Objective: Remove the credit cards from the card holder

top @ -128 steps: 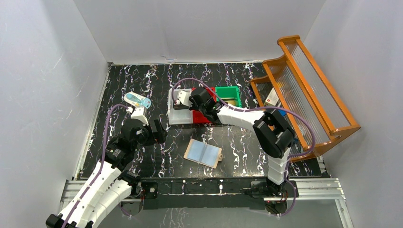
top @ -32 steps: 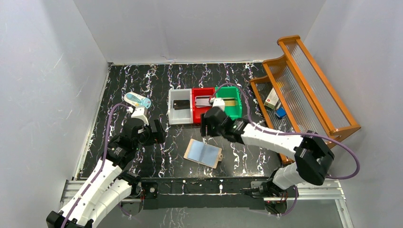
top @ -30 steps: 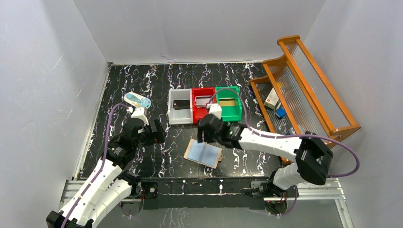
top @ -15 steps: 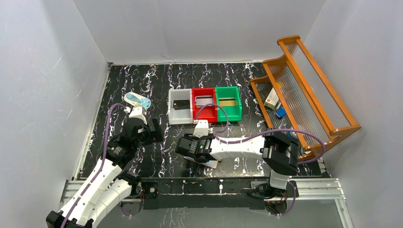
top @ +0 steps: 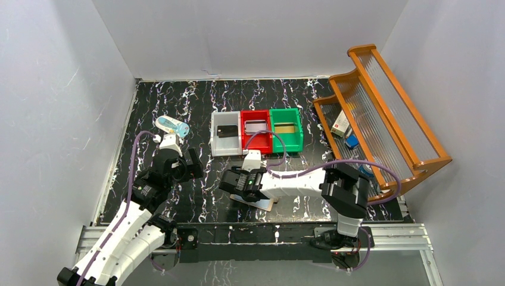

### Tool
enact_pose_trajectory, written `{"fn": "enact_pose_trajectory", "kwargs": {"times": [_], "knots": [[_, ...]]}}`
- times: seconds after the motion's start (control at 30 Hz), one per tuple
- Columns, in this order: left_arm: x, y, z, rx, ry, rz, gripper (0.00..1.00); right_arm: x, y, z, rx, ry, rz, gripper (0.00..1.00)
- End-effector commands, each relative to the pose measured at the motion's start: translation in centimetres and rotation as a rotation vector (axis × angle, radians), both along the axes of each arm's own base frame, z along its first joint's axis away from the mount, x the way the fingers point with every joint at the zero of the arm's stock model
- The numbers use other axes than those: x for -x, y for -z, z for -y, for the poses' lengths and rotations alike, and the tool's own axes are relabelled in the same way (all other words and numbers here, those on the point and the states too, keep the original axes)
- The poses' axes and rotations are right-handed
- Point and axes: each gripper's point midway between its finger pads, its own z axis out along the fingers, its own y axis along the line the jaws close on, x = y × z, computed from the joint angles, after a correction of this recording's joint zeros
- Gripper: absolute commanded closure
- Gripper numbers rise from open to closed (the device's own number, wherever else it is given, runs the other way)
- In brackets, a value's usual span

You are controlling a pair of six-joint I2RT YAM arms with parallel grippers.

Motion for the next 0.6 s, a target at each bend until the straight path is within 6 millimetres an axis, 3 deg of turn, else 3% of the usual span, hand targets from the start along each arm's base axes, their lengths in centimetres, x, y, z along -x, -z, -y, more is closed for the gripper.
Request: {"fn": "enact_pose_trajectory", "kwargs": {"times": [0.0, 0.33, 0.57], "knots": [[-0.3, -1.6, -0.4, 0.006, -0.023, 0.037, 0.02, -0.7, 0.2, -0.4, -0.015, 0.038, 0.004, 0.23], [-0.2, -1.5, -0.2, 0.011, -0.015, 0.034, 0.02, -1.1, 3.5, 0.1, 0.065, -0.018, -0.071, 0.21], [-0.2, -1.5, -0.2, 0.012, -0.012, 0.033, 0.02, 0.2, 5.3, 1.0, 0.122, -0.039, -0.138, 0.39]]}}
